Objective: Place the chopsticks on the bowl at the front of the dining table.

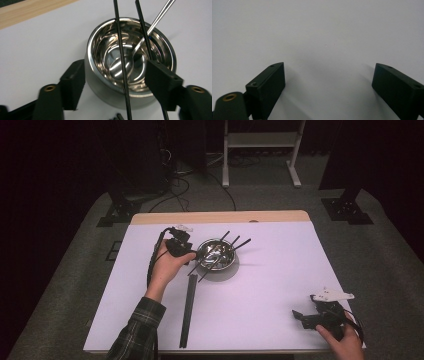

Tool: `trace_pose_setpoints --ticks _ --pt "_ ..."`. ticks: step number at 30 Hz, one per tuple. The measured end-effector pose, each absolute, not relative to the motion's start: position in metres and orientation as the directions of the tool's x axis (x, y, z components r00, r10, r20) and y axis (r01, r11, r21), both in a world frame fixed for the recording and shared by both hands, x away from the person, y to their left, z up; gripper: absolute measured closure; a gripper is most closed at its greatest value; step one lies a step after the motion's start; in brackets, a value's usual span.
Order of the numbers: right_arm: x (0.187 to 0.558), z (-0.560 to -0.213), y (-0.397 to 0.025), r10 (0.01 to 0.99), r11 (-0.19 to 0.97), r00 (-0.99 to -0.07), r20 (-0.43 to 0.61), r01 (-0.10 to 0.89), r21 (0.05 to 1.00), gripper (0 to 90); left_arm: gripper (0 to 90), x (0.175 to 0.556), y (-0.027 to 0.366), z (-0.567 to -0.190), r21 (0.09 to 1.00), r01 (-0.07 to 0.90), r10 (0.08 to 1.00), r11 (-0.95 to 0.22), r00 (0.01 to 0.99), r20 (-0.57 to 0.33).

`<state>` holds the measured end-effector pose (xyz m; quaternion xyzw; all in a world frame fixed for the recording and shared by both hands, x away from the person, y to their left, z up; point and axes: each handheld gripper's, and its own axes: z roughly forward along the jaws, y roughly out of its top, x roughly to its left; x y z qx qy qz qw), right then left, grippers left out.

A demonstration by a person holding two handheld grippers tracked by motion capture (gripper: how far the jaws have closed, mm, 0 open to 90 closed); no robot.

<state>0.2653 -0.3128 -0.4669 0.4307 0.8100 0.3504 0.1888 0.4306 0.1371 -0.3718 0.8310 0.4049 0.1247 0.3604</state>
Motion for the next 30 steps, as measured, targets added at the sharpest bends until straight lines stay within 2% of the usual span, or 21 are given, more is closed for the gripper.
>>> trace_pose_setpoints --ticks 2,8,15,30 --pt "0.265 -0.467 -0.313 0.83 0.384 -0.558 -0.004 0.565 0.73 10.0 22.7 0.424 0.141 -0.371 0.699 0.579 0.762 -0.419 0.643 -0.075" --pt "0.265 -0.467 -0.313 0.83 0.384 -0.558 -0.005 0.565 0.73 10.0 9.6 0.402 0.154 -0.372 0.723 0.558 0.719 -0.407 0.684 -0.122" --pt "0.265 -0.467 -0.313 0.83 0.383 -0.558 -0.003 0.566 0.73 10.0 9.6 0.383 0.164 -0.383 0.735 0.543 0.706 -0.407 0.697 -0.125" --pt "0.265 -0.467 -0.313 0.83 0.384 -0.558 -0.004 0.566 0.73 10.0 9.6 0.365 0.167 -0.4 0.71 0.543 0.675 -0.448 0.727 -0.131"
